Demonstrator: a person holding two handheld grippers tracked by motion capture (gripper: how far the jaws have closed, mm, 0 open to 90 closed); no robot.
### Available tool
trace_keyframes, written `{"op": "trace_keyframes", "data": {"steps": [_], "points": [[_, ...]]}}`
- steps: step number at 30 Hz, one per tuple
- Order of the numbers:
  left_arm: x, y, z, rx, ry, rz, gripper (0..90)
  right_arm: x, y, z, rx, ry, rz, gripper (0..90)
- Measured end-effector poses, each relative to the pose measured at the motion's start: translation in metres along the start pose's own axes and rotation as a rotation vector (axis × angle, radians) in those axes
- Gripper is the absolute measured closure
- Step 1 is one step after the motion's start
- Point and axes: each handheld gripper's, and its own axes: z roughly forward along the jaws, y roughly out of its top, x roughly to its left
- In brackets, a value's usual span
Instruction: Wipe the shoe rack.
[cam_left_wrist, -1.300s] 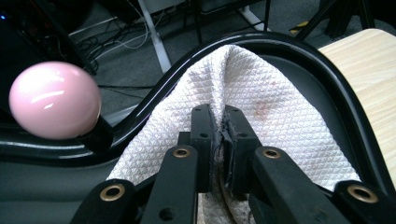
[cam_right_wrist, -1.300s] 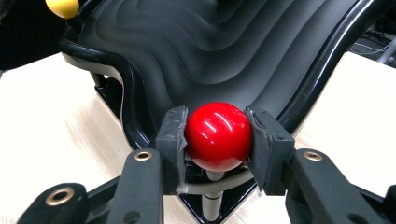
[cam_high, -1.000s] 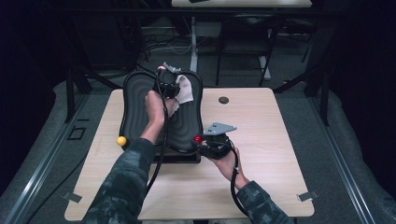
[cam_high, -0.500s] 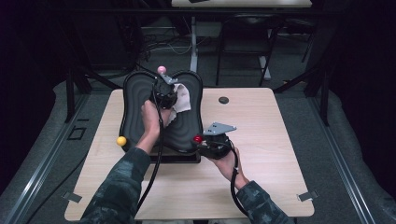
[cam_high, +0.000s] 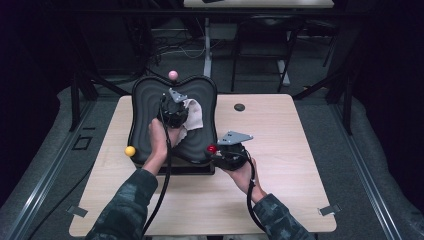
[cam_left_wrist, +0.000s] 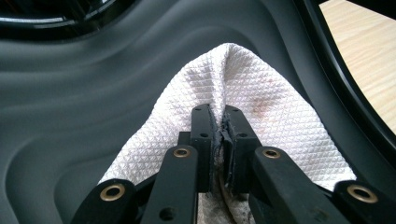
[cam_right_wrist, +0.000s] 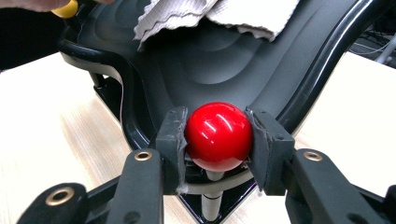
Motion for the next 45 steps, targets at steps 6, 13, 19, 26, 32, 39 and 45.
{"op": "trace_keyframes", "data": {"steps": [6,13,19,26,32,39,45], "points": [[-0.002,-0.011,-0.006,-0.006,-0.01,-0.003,83.9,0.0,0.0,0.0,-0.001,-0.001,-0.004,60.0],[-0.007,-0.028,-0.014,-0.012,-0.022,0.012,83.9,0.0,0.0,0.0,-0.001,-0.001,-0.005,60.1],[-0.01,-0.041,-0.022,-0.016,-0.029,0.02,83.9,0.0,0.0,0.0,0.002,-0.009,-0.006,60.0],[-0.014,-0.057,-0.03,-0.013,-0.047,0.023,83.9,0.001,0.0,0.0,0.001,-0.005,-0.005,60.0],[-0.016,-0.069,-0.037,-0.015,-0.058,0.018,83.9,0.001,0.0,0.0,0.0,-0.006,-0.006,60.1],[-0.018,-0.079,-0.042,-0.008,-0.068,0.02,83.9,0.001,0.0,0.0,0.001,-0.007,-0.007,60.1],[-0.018,-0.079,-0.043,-0.002,-0.068,0.02,83.9,0.001,0.0,0.0,0.002,-0.008,-0.007,60.0]]}}
